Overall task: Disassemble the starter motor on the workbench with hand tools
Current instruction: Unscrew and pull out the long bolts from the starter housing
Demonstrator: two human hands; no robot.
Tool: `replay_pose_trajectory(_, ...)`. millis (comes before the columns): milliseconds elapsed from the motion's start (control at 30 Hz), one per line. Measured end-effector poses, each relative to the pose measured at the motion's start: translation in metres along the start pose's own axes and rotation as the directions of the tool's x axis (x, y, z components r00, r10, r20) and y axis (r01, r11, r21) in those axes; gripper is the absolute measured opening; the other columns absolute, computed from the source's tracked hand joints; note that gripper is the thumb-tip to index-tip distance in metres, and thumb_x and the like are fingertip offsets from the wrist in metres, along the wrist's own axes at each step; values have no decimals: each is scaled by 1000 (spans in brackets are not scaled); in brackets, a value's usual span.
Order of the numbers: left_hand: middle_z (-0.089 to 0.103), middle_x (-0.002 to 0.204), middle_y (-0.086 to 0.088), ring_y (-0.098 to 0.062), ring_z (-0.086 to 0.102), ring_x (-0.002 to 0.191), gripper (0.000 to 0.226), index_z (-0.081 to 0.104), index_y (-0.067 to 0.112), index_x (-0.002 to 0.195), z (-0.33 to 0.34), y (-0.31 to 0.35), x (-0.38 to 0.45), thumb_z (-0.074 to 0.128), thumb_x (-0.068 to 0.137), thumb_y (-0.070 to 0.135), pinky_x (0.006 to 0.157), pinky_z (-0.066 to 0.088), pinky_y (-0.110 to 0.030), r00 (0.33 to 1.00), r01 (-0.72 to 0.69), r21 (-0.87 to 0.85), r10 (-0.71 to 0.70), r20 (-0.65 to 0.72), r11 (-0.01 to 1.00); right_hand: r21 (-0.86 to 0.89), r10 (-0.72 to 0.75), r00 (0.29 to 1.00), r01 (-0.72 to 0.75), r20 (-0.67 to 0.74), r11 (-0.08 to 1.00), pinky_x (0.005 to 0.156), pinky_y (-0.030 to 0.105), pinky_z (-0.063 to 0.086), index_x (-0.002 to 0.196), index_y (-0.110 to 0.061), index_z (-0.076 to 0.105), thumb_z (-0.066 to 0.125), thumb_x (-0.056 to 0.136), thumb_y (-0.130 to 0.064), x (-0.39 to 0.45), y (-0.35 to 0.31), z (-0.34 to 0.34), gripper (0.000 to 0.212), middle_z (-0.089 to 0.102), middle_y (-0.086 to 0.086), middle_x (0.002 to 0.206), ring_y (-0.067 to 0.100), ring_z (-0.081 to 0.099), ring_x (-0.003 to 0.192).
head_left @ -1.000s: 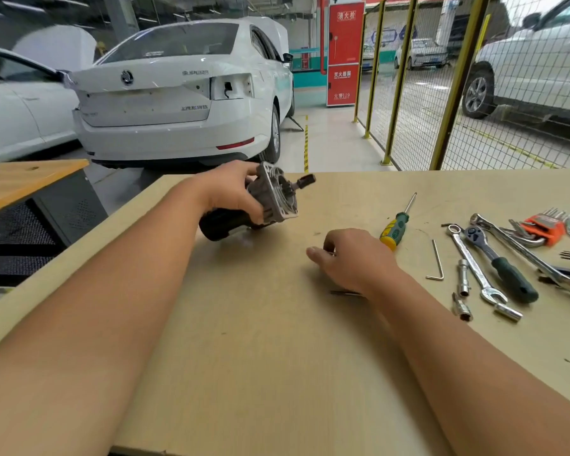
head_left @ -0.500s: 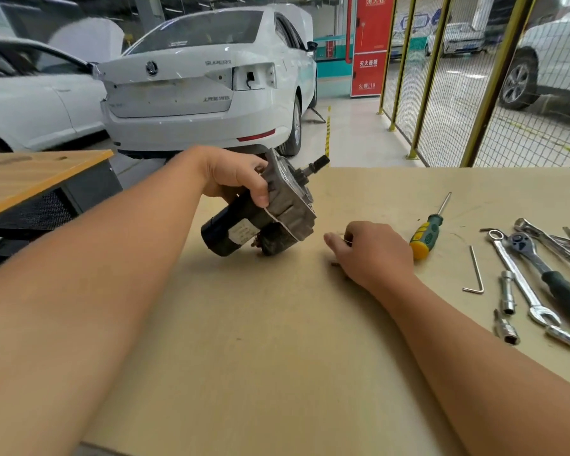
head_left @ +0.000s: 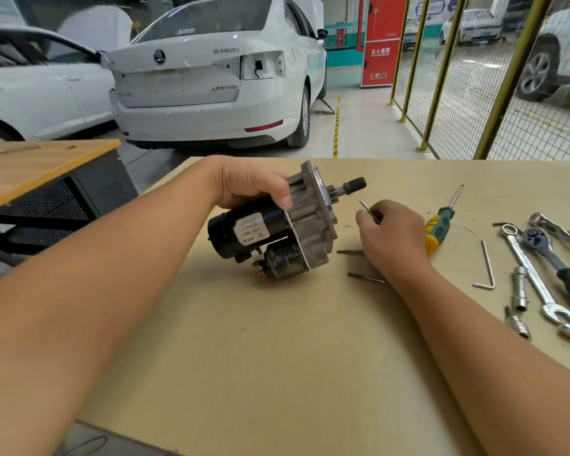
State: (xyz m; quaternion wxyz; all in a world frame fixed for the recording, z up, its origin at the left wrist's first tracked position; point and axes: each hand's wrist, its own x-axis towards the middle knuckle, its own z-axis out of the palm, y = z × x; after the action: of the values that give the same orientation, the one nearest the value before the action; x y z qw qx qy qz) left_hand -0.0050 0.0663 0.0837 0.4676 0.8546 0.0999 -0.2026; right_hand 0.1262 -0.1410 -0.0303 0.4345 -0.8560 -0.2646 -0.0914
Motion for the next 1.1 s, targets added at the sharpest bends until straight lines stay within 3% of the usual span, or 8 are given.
replay_pose_trajectory(200,75,116,-14,-36,73,108,76,64,12,125,13,3,-2,89,60,42,100,56,-59,970,30,119,0,-242,992,117,78,996,-74,-31,990,57,26,35,81,-16,69,61,92,-31,0,-1,-5,21,59,-9,72,7,50,68)
replay_pose_trajectory(333,78,109,-10,-31,76,102,66,68,12,118,14,-1,-5,87,63,42,98,57,-58,955,26,99,5,-298,995,121,88,996,-86,-17,989,57,25,35,83,-17,69,61,92,-31,-1,-3,-6,19,60,-8,73,8,51,69)
replay_pose_trajectory(500,77,113,-11,-33,75,105,59,67,12,120,19,-3,-5,90,70,33,96,59,-54,973,-18,132,48,-224,991,159,102,994,-97,-28,983,57,17,31,80,-18,67,58,95,-33,-2,-5,-10,23,61,-9,72,4,50,68)
replay_pose_trajectory(667,78,107,-11,-33,76,99,60,72,12,111,18,2,-1,93,60,34,86,63,-46,978,-22,160,54,-201,987,213,73,993,-52,-94,976,56,16,28,79,-20,65,55,99,-35,-5,-7,-15,26,58,-11,69,5,51,68)
replay_pose_trajectory(767,78,108,-10,-32,76,100,45,76,19,106,18,0,0,93,66,30,87,63,-46,984,-39,157,65,-166,987,203,-4,988,36,-157,979,57,26,32,84,-18,67,52,102,-35,-9,-10,-17,29,56,-9,67,12,51,65)
replay_pose_trajectory(900,77,113,-9,-31,74,106,43,76,25,116,23,0,-1,89,75,27,89,61,-44,992,-63,205,83,-92,977,159,-36,958,84,-285,984,76,44,46,84,-28,60,46,101,-45,-13,-16,-24,28,58,-9,65,23,58,70)
replay_pose_trajectory(1000,76,118,-9,-33,72,112,52,73,30,126,25,1,-2,87,76,27,97,57,-44,997,-49,224,61,-49,973,238,-84,951,159,-298,958,62,36,43,85,-24,65,49,102,-45,-13,-15,-28,31,55,-9,60,10,51,61)
replay_pose_trajectory(1100,73,128,-1,-25,64,125,54,68,45,130,24,2,-7,83,79,39,107,50,-42,998,-33,307,48,-40,951,350,-161,971,216,-179,912,54,29,35,78,-21,65,55,100,-34,-15,-20,-32,27,53,-3,57,7,44,54)
